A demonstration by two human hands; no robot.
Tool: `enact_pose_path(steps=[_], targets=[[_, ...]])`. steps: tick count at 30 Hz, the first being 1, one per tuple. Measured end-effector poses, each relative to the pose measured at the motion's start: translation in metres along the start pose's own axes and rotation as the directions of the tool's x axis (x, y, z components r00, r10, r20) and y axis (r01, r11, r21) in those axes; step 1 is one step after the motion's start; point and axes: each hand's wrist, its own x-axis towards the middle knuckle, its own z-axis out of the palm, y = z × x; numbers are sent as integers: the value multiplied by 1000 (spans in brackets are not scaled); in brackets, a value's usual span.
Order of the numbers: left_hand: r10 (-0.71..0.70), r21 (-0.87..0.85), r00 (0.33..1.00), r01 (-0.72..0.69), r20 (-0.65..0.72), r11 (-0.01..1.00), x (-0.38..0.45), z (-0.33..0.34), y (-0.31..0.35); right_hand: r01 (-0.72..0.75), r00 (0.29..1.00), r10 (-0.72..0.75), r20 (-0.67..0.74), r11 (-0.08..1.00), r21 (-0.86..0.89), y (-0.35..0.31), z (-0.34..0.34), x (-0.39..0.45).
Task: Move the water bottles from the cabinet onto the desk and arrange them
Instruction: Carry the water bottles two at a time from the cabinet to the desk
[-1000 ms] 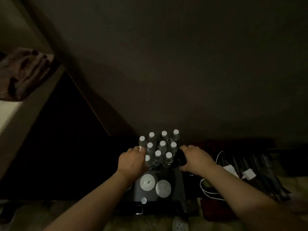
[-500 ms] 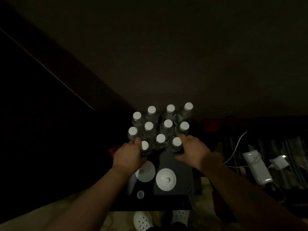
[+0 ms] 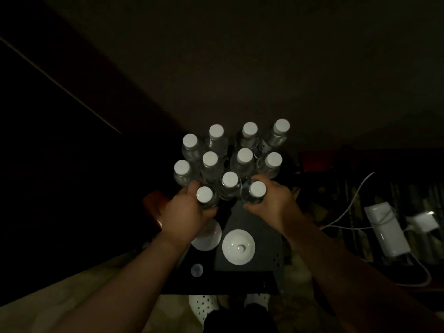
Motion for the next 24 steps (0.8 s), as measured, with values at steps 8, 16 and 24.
enact_pose_path(steps=[8, 16, 24], targets=[[63, 57, 997, -66, 43, 996, -30, -29, 19, -170, 974, 161, 159, 984, 46, -17, -29, -18], [194, 117, 980, -197, 37, 973, -69, -111, 75, -114, 990, 103, 96, 987, 115, -71, -116, -71], [459, 238, 885, -465, 84, 853, -108, -216, 177, -126, 989, 136, -56, 980, 156, -109, -252, -162]])
